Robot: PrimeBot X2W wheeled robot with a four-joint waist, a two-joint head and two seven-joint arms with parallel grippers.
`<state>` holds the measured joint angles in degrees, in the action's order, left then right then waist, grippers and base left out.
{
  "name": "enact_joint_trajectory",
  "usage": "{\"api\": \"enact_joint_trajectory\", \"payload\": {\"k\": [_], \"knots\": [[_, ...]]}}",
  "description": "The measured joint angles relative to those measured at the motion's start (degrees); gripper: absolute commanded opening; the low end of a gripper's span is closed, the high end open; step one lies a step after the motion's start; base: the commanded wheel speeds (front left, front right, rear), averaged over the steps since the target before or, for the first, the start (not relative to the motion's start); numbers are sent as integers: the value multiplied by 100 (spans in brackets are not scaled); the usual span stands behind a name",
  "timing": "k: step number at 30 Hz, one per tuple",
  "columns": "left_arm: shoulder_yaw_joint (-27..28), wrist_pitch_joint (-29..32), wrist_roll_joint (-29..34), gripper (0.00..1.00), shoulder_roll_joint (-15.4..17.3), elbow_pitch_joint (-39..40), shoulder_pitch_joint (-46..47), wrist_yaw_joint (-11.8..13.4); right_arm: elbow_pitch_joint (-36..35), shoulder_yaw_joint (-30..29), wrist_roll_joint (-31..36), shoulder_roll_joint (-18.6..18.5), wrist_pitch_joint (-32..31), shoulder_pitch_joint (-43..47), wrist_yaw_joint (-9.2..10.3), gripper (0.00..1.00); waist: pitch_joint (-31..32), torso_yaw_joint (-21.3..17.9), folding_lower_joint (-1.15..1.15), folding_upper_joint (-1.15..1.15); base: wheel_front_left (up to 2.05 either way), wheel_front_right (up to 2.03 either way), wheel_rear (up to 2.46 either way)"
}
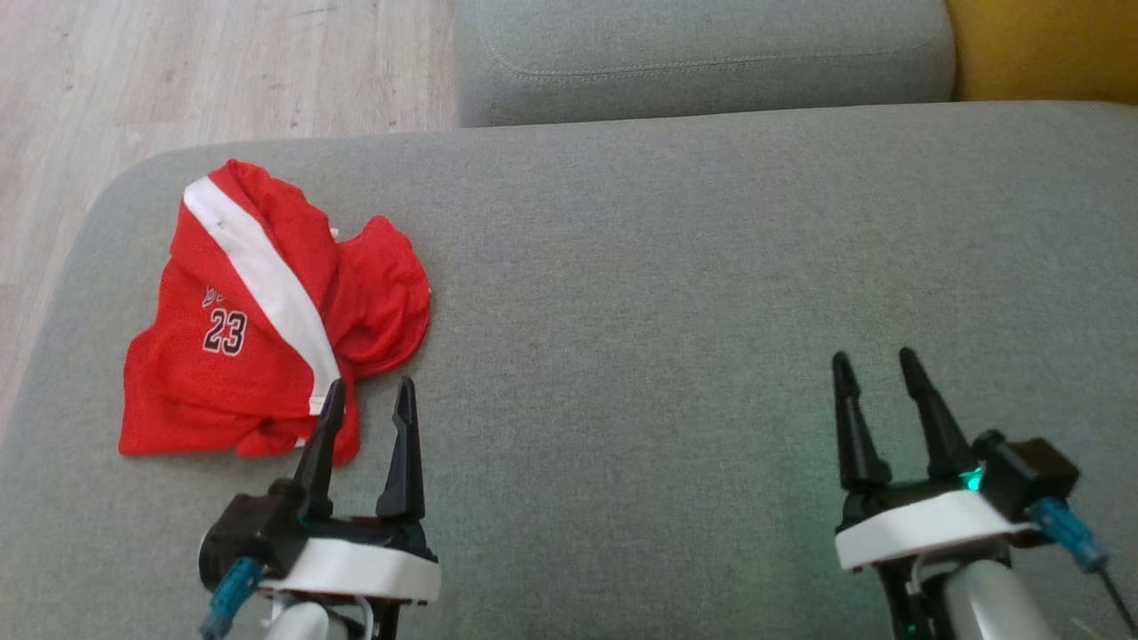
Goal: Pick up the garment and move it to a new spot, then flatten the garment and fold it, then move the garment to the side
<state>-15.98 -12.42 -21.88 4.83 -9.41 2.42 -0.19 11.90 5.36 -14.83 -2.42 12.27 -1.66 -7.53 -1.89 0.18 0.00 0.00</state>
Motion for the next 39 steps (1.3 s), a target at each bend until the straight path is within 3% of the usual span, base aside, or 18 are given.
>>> {"api": "enact_joint_trajectory", "payload": {"k": [11,17,39], "knots": [[170,-187,769,100,-174,-232,-16,-337,282,200,572,-2,197,-19,0,100,9,32,0,0,0,0,0],[359,-187,770,100,-186,-323,-18,-391,261,371,564,-8,212,-18,0,100,54,195,0,0,0,0,0],[548,-187,784,100,-187,-469,-289,-335,180,1149,170,-12,212,52,0,100,373,1685,0,0,0,0,0]]}}
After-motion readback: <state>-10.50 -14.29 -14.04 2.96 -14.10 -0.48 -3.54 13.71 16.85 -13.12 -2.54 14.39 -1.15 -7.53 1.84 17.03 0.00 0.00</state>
